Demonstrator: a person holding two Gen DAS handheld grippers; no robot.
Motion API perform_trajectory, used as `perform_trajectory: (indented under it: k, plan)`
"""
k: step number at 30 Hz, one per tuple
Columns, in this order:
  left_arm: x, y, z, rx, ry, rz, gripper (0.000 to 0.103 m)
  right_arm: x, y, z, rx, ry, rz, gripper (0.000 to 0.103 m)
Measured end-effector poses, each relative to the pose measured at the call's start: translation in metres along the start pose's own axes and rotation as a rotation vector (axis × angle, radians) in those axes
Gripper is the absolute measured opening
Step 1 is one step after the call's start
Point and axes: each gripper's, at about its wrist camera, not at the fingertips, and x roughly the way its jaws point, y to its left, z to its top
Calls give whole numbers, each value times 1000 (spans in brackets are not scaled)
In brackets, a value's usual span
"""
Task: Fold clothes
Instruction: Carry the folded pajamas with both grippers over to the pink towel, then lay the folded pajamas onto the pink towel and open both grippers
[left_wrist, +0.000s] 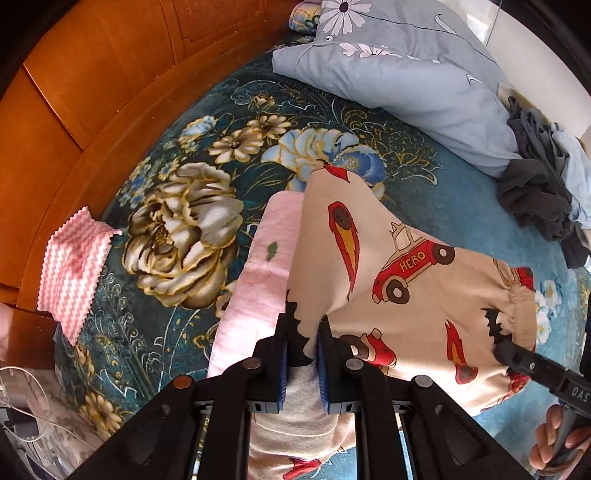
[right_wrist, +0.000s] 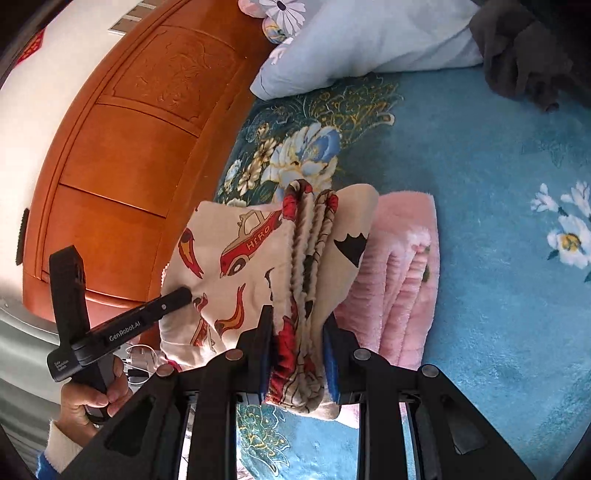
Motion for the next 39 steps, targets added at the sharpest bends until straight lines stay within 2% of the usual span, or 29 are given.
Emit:
perform_trajectory:
  k: [6, 12, 14, 17, 18, 21, 23, 26, 29, 34, 39]
  plan:
    - [28, 10, 2, -22, 29, -6, 15, 17, -8, -4, -17, 13, -23, 26]
    - [28, 32, 0, -199, 9, -65, 27, 17, -7, -7, -80, 14, -53, 30]
    - [17, 40, 0, -216, -17, -36, 35, 8, -2, -6, -111, 2, -66, 33]
    - [-7, 53, -1, -260, -86, -19, 40, -11, 0, -1, -151, -38, -95, 36]
    - [-15, 55, -4, -274, -117, -37, 40, -17, 2, 2, -176, -55, -118, 36]
    - [-25, 44, -12, -259, -157, -93, 41, -25, 16, 12, -271, -86, -184, 36]
    - [-21, 27, -19, -218, -152, -91, 41, -21, 34, 18, -351, -82, -195, 36]
    - [-13, 5, -37, -152, -142, -91, 41, -6, 59, 16, -498, -31, -167, 36]
    - [1, 0, -59, -127, -133, -55, 41, 7, 66, 11, -656, 14, -187, 36]
    - [30, 1, -75, -104, -92, 7, 41, 24, 40, 14, -626, 49, -219, 36]
    - [41, 9, -75, -173, -90, -13, 41, 33, 27, 10, -611, 50, -227, 36]
